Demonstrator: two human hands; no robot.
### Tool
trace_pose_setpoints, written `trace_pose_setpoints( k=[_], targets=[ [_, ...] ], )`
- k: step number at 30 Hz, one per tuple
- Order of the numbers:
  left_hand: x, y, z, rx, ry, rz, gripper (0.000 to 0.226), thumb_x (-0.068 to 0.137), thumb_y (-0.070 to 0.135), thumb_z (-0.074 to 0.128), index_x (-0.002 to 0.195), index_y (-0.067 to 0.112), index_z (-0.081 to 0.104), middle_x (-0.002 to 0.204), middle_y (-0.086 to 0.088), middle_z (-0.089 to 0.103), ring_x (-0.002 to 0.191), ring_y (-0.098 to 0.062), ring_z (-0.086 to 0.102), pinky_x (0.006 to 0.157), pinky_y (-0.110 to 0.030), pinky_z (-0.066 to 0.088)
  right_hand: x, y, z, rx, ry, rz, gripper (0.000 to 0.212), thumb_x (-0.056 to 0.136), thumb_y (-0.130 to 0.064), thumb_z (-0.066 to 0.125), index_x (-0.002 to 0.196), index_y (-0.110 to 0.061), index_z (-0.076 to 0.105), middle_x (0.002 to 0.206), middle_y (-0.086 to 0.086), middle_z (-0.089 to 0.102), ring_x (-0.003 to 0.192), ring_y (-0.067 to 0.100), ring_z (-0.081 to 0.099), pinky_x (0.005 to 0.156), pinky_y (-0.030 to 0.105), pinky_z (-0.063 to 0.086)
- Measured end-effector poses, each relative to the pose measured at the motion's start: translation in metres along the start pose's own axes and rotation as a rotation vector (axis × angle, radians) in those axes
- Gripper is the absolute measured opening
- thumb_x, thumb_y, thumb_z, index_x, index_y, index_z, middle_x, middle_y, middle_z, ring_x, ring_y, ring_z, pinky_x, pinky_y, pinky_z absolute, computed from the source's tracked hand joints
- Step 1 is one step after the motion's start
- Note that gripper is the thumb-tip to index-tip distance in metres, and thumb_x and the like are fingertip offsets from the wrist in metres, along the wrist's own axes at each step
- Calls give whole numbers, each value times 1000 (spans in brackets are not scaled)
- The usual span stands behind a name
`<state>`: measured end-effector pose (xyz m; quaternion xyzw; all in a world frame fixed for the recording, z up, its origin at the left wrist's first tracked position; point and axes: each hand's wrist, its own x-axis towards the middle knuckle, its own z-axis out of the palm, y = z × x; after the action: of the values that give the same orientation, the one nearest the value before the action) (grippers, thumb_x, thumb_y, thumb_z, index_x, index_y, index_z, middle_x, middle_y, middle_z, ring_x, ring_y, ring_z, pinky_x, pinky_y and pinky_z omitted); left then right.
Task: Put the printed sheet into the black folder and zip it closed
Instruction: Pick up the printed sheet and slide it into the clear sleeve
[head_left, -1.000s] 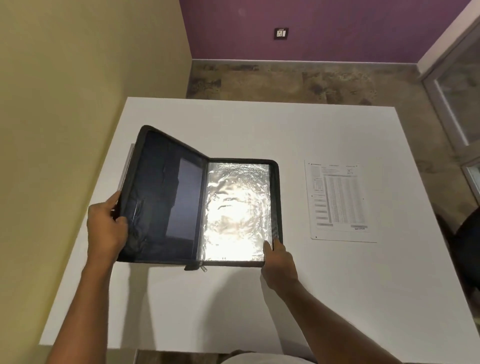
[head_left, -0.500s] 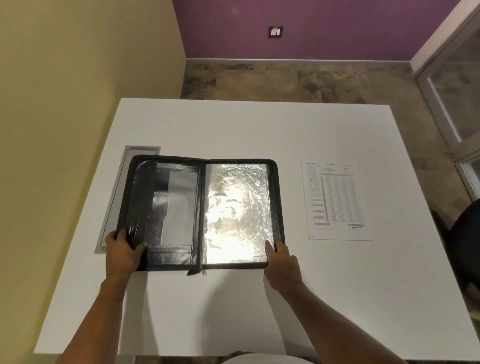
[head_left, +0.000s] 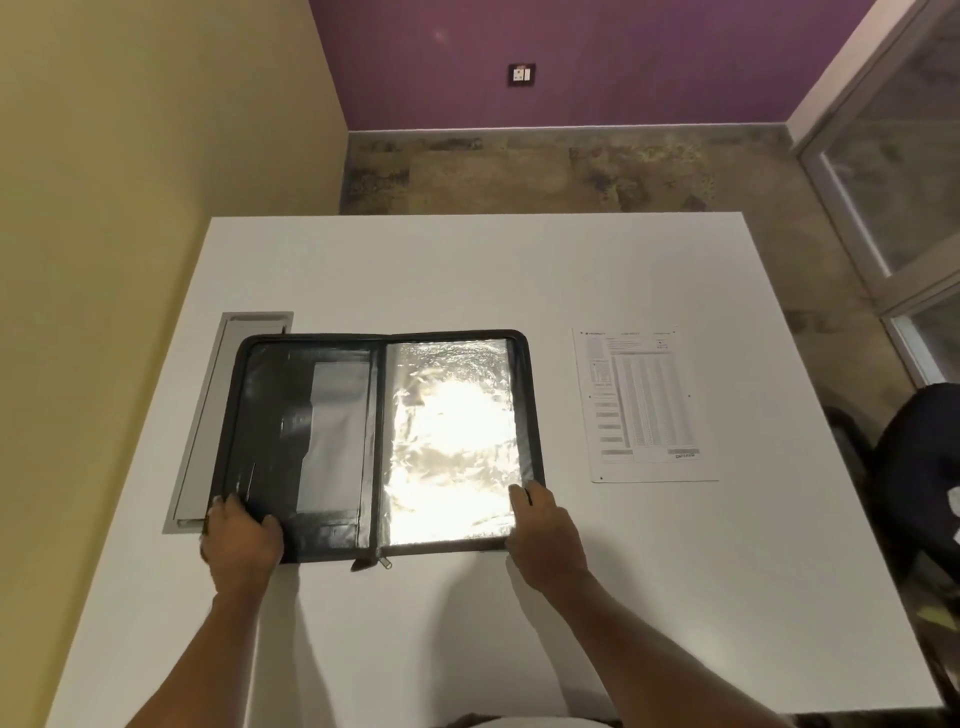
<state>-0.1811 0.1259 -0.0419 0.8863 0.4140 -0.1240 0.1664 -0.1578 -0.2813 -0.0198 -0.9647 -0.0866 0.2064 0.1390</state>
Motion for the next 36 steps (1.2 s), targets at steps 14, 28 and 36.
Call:
trace_pose_setpoints(
  k=[14, 28, 36],
  targets=[
    [-111, 200, 48, -280, 88, 295, 67, 98, 10, 56, 158, -2, 28, 164, -22, 32, 151, -39, 31, 126, -51, 26, 53, 107, -87, 37, 274, 33, 59, 85, -27, 71, 139, -9, 57, 137, 15, 62, 124, 31, 62, 98, 42, 54],
    [-222, 422, 131, -496, -242, 350, 66, 100, 6, 53, 161, 7, 27, 164, -10, 34, 150, -26, 35, 121, -28, 26, 106, 264, -143, 263, 279, 305, 59, 97, -28, 57, 149, -6, 41, 142, 13, 51, 129, 33, 50, 105, 46, 44],
    [-241, 453, 158, -511, -260, 162, 61, 93, 2, 55, 152, 0, 39, 154, -17, 48, 140, -35, 49, 109, -34, 40, 118, 298, -134, 525, 215, 397, 60, 93, -20, 62, 145, 2, 41, 138, 22, 52, 130, 39, 47, 109, 49, 41]
  ],
)
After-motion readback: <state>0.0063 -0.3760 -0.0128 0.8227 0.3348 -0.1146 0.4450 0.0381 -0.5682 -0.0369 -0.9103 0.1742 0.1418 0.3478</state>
